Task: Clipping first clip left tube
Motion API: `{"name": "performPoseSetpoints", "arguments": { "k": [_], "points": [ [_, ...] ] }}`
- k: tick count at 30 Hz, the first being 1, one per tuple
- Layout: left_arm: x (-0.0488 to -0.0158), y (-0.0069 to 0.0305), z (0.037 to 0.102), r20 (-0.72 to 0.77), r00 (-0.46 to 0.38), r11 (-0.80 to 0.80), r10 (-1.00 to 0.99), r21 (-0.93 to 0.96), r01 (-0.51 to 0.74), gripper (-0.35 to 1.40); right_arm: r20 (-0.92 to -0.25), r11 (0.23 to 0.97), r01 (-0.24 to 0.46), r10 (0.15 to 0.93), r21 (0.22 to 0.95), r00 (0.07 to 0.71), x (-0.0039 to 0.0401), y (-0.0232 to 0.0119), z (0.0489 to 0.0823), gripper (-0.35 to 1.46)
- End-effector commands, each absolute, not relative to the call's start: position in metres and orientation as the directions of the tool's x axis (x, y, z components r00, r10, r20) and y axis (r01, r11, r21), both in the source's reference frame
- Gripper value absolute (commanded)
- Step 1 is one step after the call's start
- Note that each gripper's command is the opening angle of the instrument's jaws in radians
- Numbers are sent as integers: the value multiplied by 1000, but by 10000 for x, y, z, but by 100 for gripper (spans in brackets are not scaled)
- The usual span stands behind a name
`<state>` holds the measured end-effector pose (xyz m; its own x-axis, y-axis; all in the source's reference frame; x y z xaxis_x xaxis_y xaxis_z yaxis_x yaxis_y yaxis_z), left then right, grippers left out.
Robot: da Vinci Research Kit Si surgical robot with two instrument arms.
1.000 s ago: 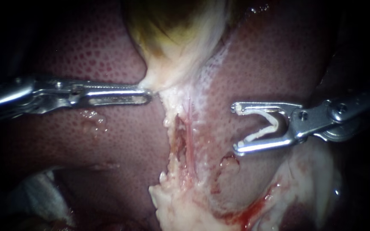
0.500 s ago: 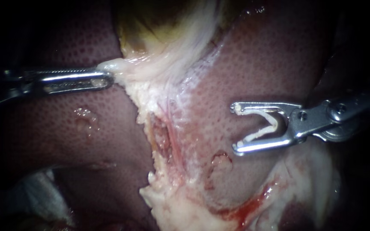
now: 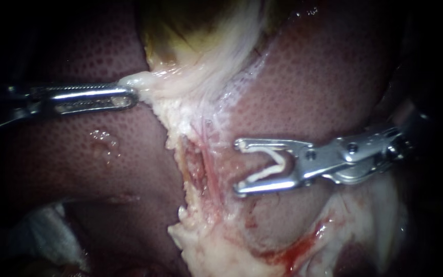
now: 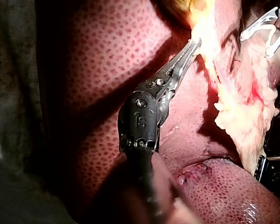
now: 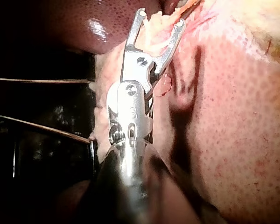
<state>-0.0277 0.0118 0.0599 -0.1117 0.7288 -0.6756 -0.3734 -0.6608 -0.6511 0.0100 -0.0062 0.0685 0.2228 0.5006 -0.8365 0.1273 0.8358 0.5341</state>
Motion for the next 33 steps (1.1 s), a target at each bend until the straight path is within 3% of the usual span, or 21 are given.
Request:
{"name": "performPoseSetpoints", "arguments": {
  "k": [1, 12, 33],
  "points": [
    [-277, 118, 599, -675, -112, -661, 729, -651, -374, -35, -831, 830, 127, 508, 543, 228, 109, -66, 694, 48],
    [-280, 115, 598, -676, -113, -662, 729, -652, -369, -35, -793, 792, 141, 548, 594, 265, 168, -94, 757, 48],
    [-286, 113, 599, -677, -114, -664, 728, -652, -367, -35, -749, 735, 181, 596, 654, 288, 209, -117, 788, 47]
  ]
}}
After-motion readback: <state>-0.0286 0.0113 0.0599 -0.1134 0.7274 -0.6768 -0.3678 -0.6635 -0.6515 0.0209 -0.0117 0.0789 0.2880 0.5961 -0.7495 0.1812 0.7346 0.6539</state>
